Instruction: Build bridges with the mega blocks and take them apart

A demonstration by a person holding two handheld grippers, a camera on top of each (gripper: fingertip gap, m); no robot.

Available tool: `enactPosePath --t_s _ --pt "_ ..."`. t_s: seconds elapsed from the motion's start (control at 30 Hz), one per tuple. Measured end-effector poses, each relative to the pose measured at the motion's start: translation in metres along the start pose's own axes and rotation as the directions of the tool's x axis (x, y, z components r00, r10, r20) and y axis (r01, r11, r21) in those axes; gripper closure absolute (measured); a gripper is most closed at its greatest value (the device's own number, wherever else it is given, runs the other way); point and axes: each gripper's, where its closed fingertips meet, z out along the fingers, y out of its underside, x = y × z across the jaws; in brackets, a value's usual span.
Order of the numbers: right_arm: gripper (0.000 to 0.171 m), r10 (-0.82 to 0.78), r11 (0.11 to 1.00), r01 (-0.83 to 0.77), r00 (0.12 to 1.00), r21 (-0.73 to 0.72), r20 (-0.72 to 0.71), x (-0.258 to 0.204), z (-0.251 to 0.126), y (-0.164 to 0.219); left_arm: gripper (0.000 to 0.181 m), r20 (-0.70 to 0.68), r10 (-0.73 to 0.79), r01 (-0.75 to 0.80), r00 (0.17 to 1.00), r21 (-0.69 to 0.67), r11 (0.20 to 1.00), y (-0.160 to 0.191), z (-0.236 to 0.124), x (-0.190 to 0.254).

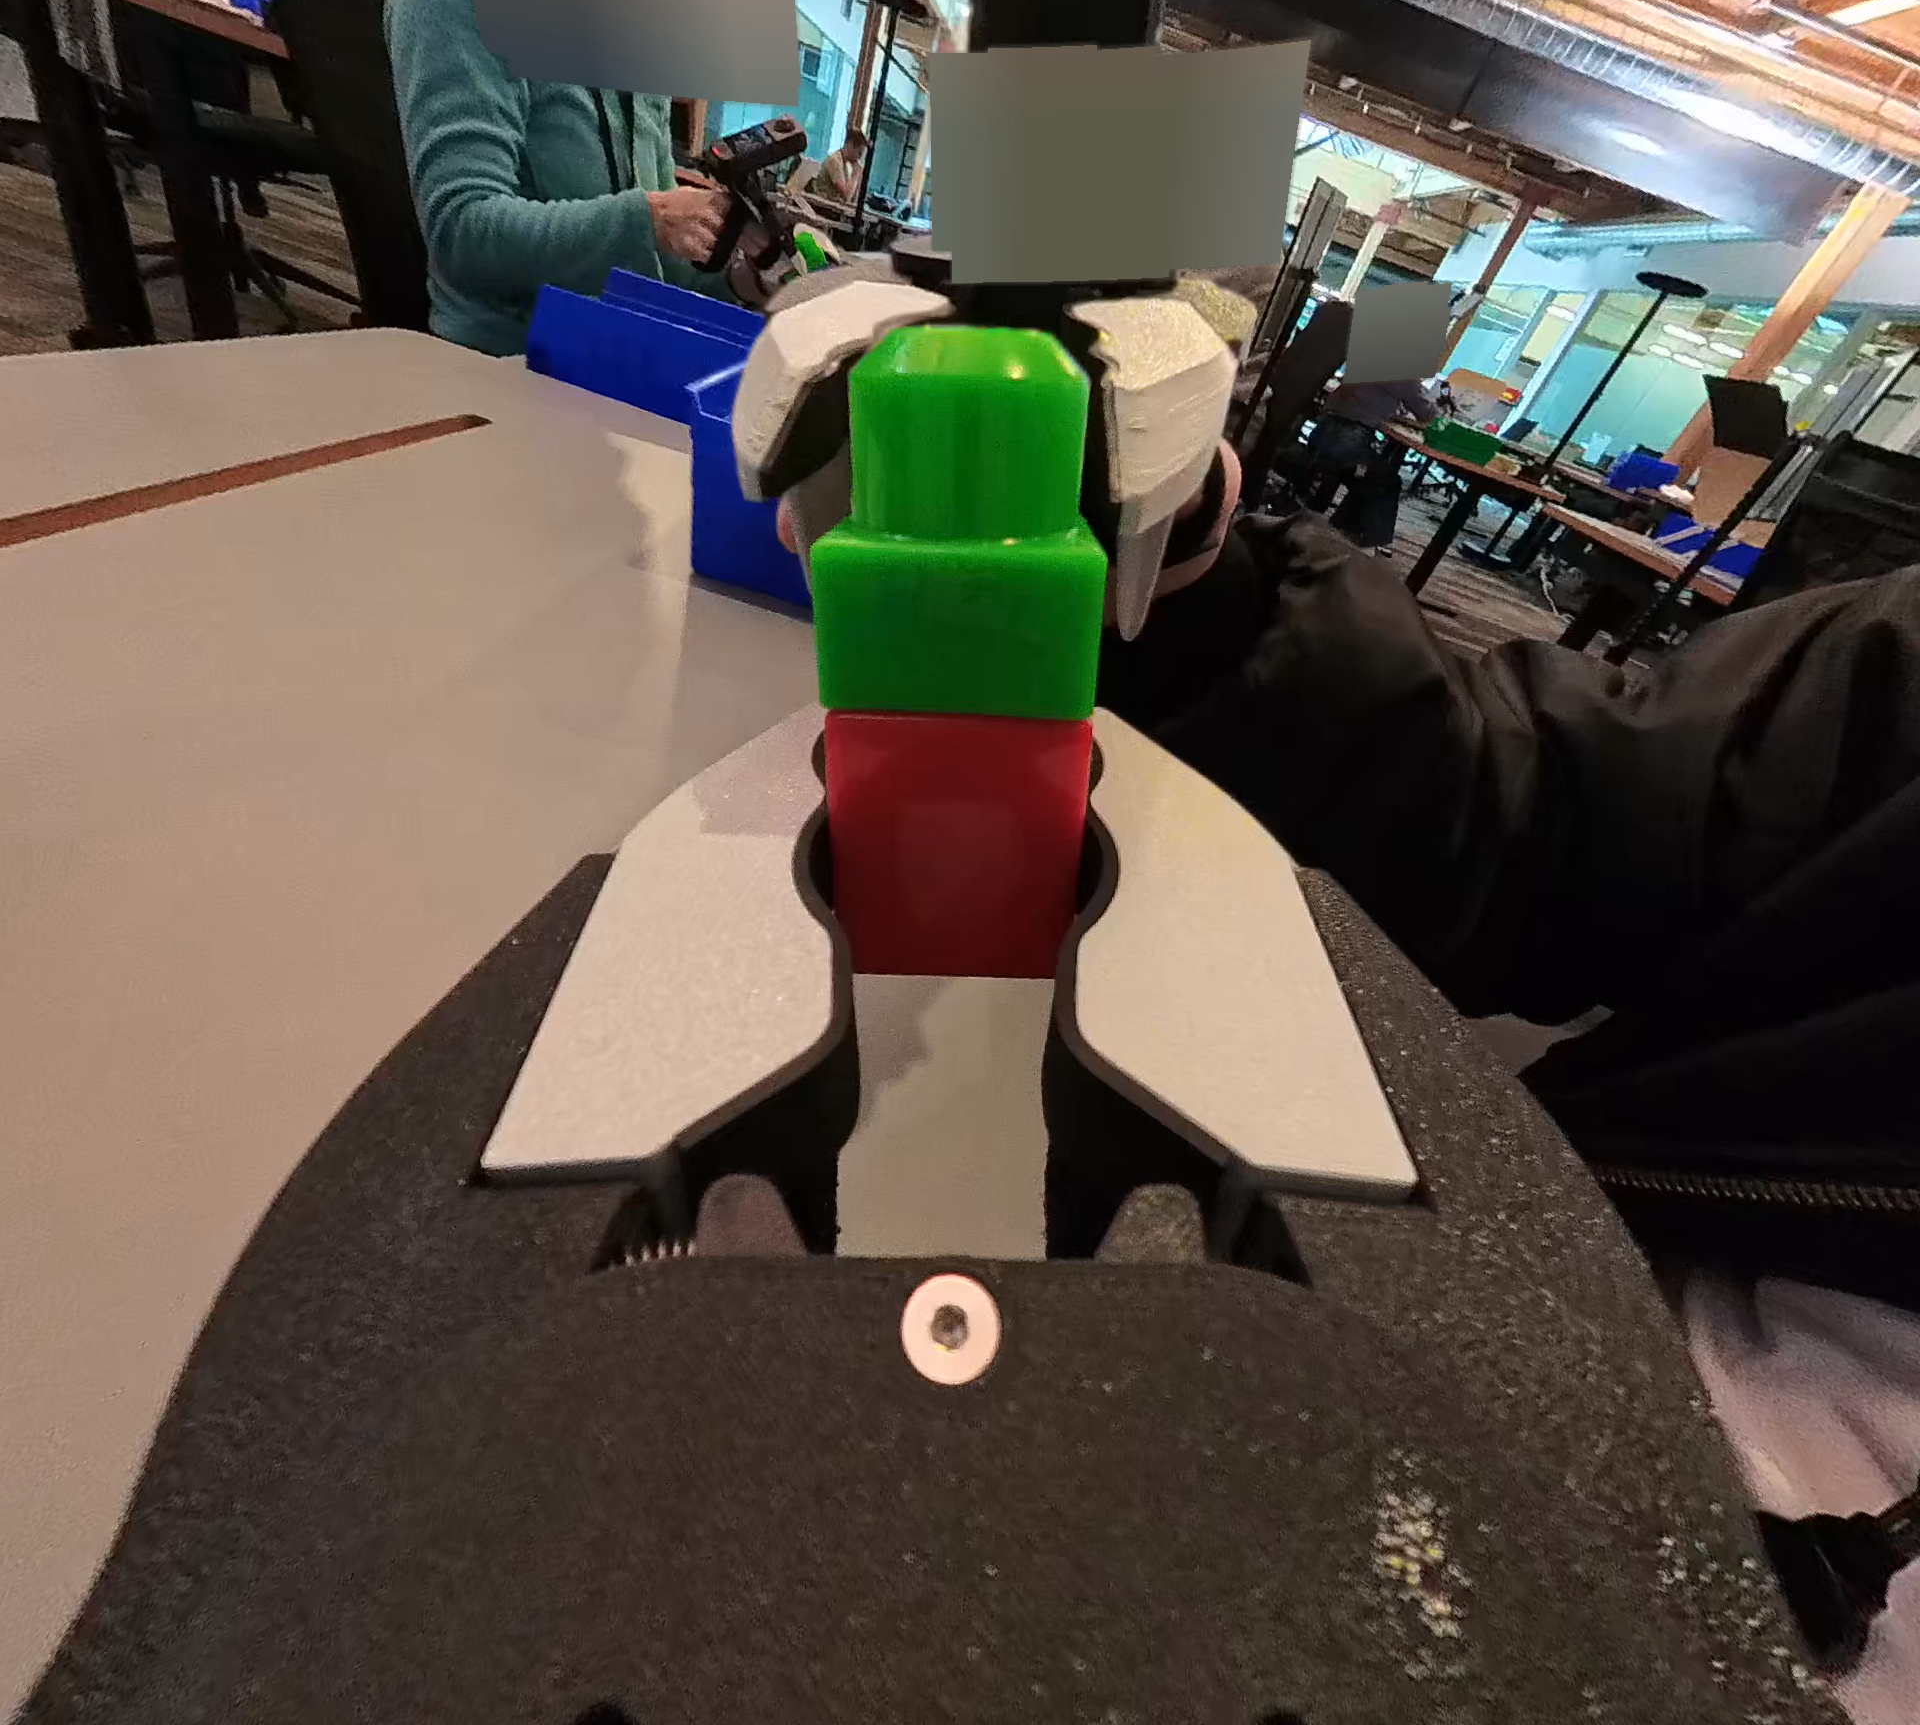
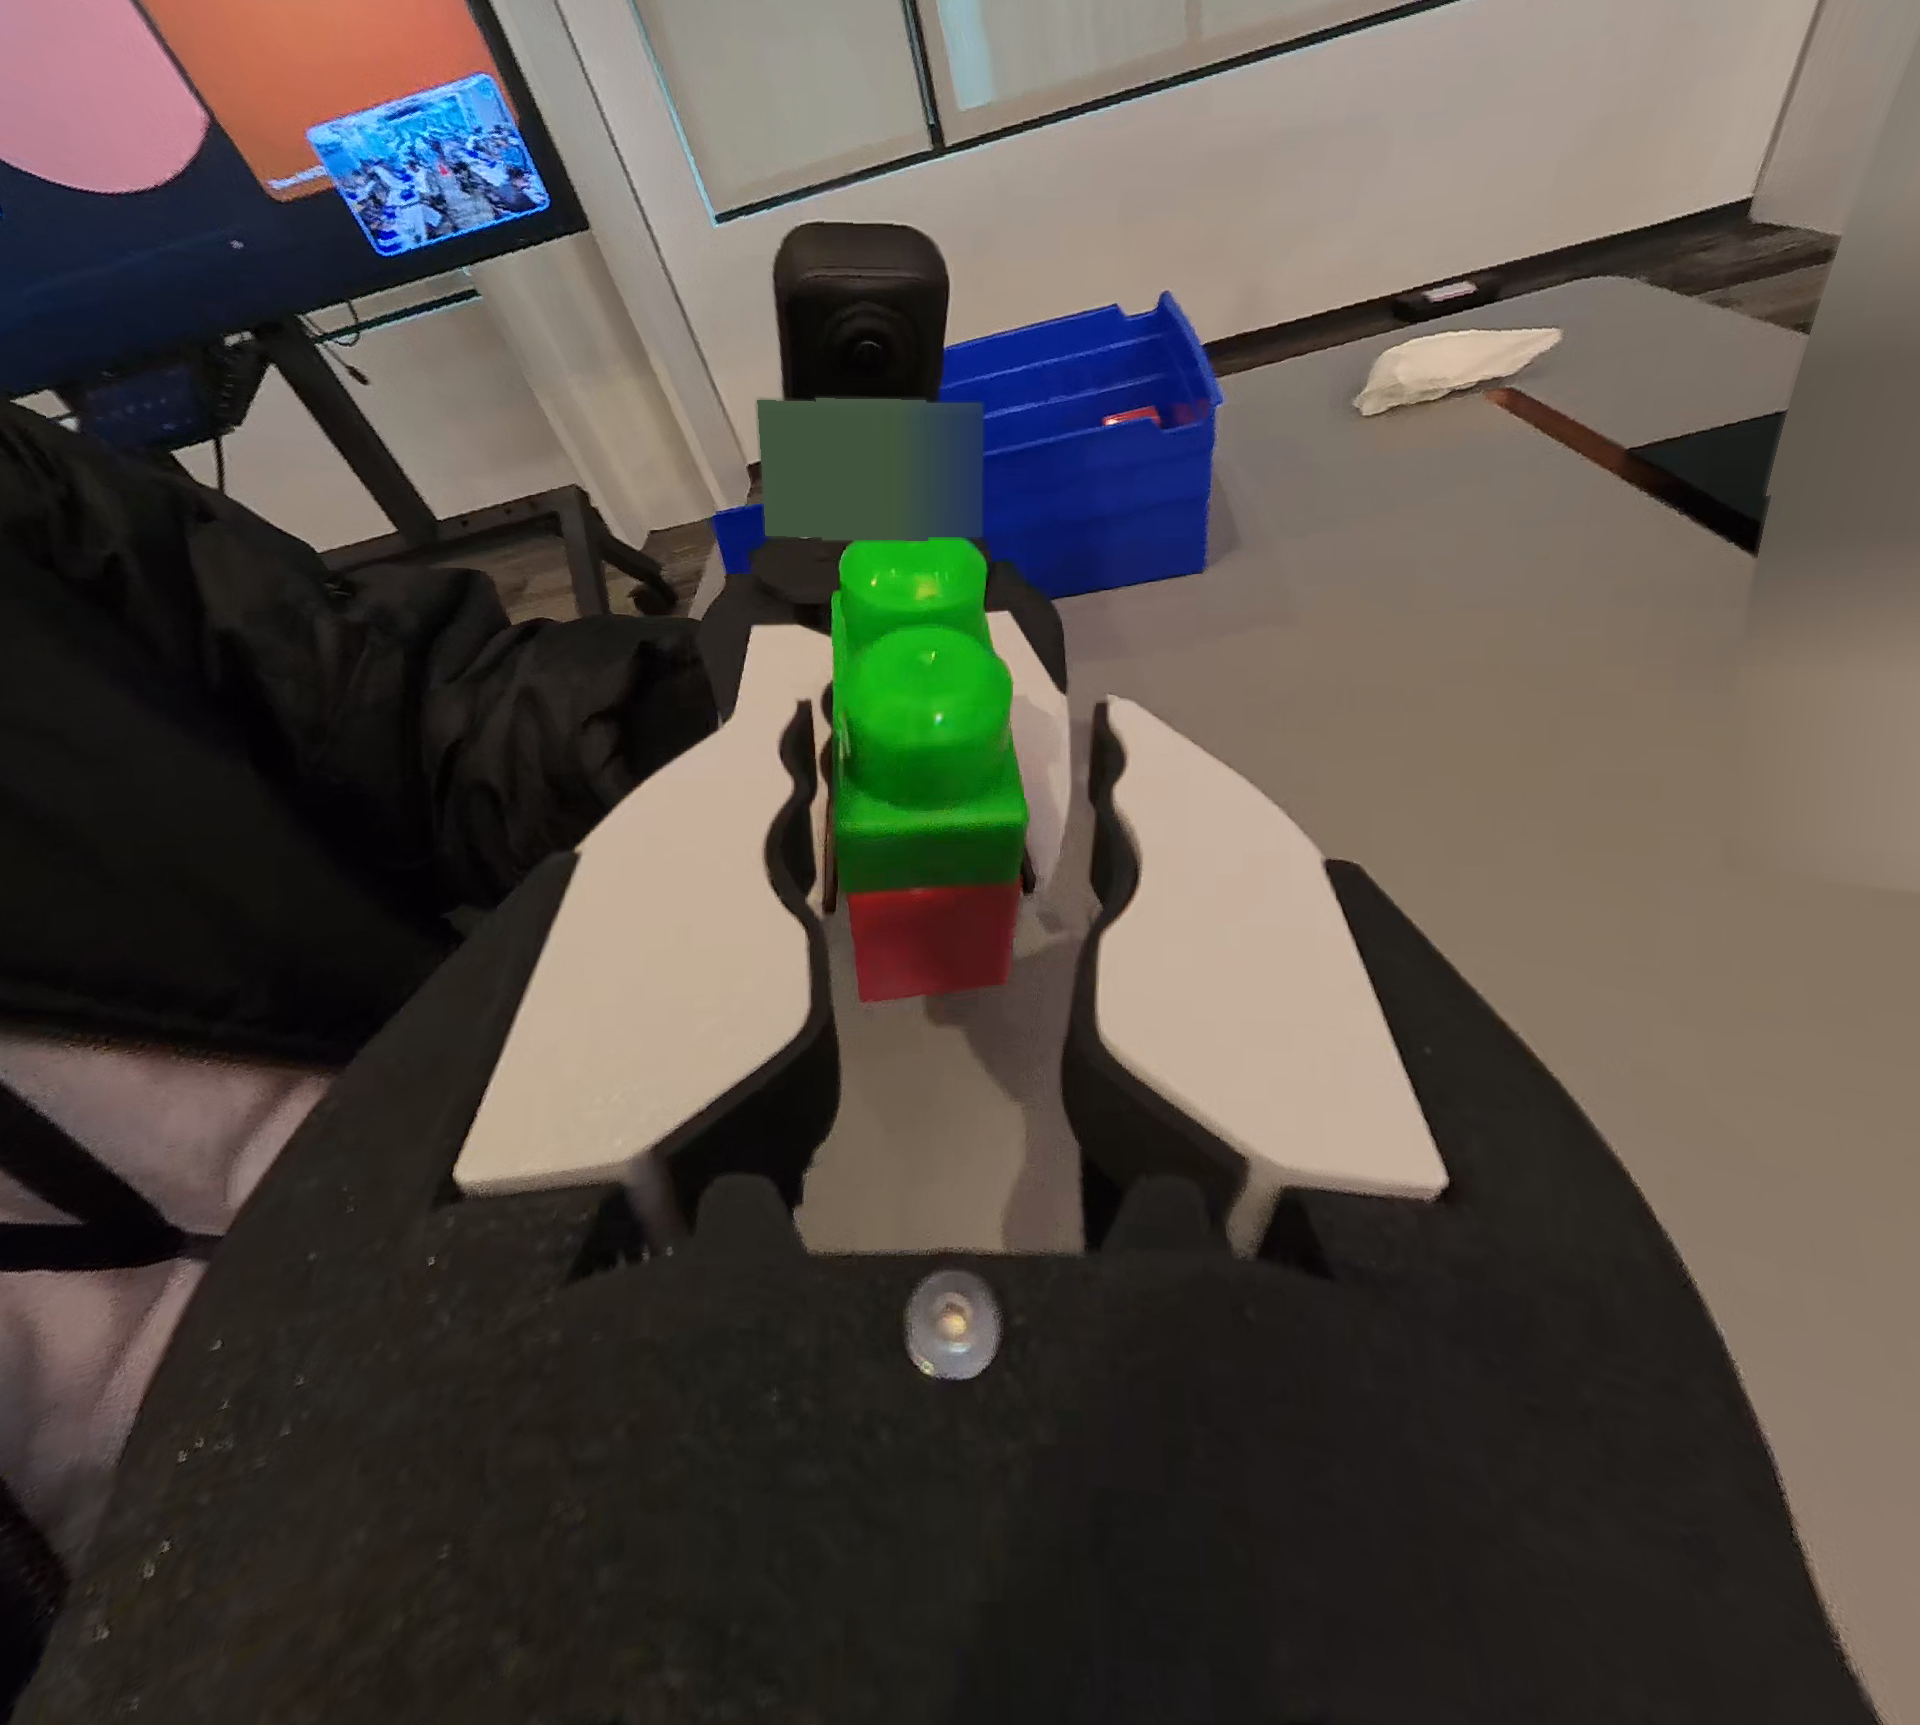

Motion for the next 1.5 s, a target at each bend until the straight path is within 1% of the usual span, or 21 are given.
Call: enactPosePath --t_s 0.07,0.17,0.2,0.3,0.33,0.37,0.4,0.5,0.57,0.67,0.77,0.8,0.83,1.0,1.17,1.2,1.27,1.3,1.37,1.43,1.5 --pt "0.122 0.007 1.000 -0.007 1.000 -0.002 0.001 -0.001 -0.002 0.001 0.141 0.009 0.015 -0.015 1.000 0.006 1.000 -0.002 -0.002 0.000" --pt "0.125 0.010 0.999 -0.009 1.000 -0.049 0.010 -0.004 0.002 0.010 0.141 0.004 0.035 -0.035 0.999 0.015 0.999 -0.004 -0.002 0.004" --pt "0.134 0.011 0.998 -0.009 0.999 -0.055 0.040 -0.009 0.003 0.012 0.141 0.003 0.037 -0.037 0.999 0.019 0.999 -0.005 -0.002 0.004" --pt "0.135 0.011 0.999 -0.009 0.999 -0.053 0.047 -0.012 0.005 0.011 0.141 -0.014 0.036 -0.035 0.999 0.035 0.999 -0.006 -0.003 0.007" --pt "0.135 0.007 0.998 -0.004 0.999 -0.058 0.044 -0.012 0.005 0.011 0.138 -0.018 0.037 -0.036 0.999 0.034 0.999 -0.005 -0.003 0.008" --pt "0.135 0.004 0.998 -0.002 0.999 -0.057 0.033 -0.011 0.004 0.010 0.126 -0.024 0.041 -0.040 0.999 0.033 0.999 -0.005 -0.003 0.009" --pt "0.135 0.006 0.999 -0.005 1.000 -0.049 0.030 -0.011 0.003 0.008 0.120 -0.026 0.045 -0.044 0.999 0.026 0.999 -0.005 -0.003 0.011" --pt "0.135 0.037 0.999 -0.037 0.999 -0.017 0.008 -0.010 -0.009 -0.002 0.120 -0.020 0.052 -0.052 0.998 0.027 0.998 -0.006 -0.005 0.010" --pt "0.135 0.052 0.999 -0.052 0.999 -0.016 0.000 -0.013 -0.021 -0.008 0.125 -0.033 0.050 -0.049 0.998 0.045 0.998 -0.011 -0.007 0.012" --pt "0.135 -0.047 0.998 0.046 0.998 -0.045 -0.029 -0.025 -0.031 -0.012 0.126 -0.032 0.114 -0.112 0.993 0.064 0.992 -0.019 -0.003 0.024" --pt "0.135 -0.099 0.990 0.093 0.993 -0.103 -0.065 -0.034 -0.030 -0.011 0.126 -0.020 0.192 -0.190 0.981 0.060 0.980 -0.023 0.005 0.037" --pt "0.135 -0.112 0.988 0.106 0.992 -0.114 -0.053 -0.038 -0.029 -0.010 0.133 -0.020 0.207 -0.206 0.978 0.059 0.977 -0.023 0.007 0.040" --pt "0.135 -0.115 0.988 0.110 0.993 -0.112 -0.031 -0.044 -0.027 -0.011 0.144 -0.024 0.220 -0.218 0.975 0.056 0.974 -0.024 0.009 0.042" --pt "0.135 -0.114 0.983 0.110 0.993 -0.145 -0.021 -0.054 -0.026 -0.006 0.145 -0.103 0.185 -0.179 0.977 0.060 0.982 -0.022 0.005 0.052" --pt "0.135 -0.105 0.987 0.100 0.994 -0.129 -0.036 -0.054 -0.025 -0.006 0.145 -0.103 0.167 -0.161 0.981 0.066 0.985 -0.024 0.005 0.052" --pt "0.134 -0.117 0.984 0.109 0.992 -0.143 -0.046 -0.053 -0.026 -0.007 0.145 -0.100 0.165 -0.159 0.981 0.065 0.985 -0.024 0.006 0.052" --pt "0.121 -0.159 0.972 0.139 0.983 -0.191 -0.097 -0.047 -0.032 -0.012 0.145 -0.092 0.161 -0.156 0.983 0.060 0.986 -0.024 0.008 0.052" --pt "0.119 -0.172 0.962 0.145 0.980 -0.230 -0.100 -0.046 -0.035 -0.015 0.146 -0.096 0.160 -0.155 0.982 0.054 0.986 -0.022 0.009 0.053" --pt "0.121 -0.192 0.928 0.159 0.979 -0.338 -0.064 -0.050 -0.041 -0.018 0.146 -0.096 0.153 -0.149 0.984 0.045 0.988 -0.019 0.010 0.053" --pt "0.121 -0.215 0.864 0.167 0.975 -0.475 -0.048 -0.050 -0.044 -0.017 0.146 -0.096 0.148 -0.145 0.984 0.038 0.989 -0.017 0.011 0.053" --pt "0.125 -0.236 0.754 0.176 0.972 -0.633 -0.010 -0.053 -0.043 -0.007 0.146 -0.078 0.162 -0.163 0.984 -0.002 0.987 -0.011 0.015 0.050"
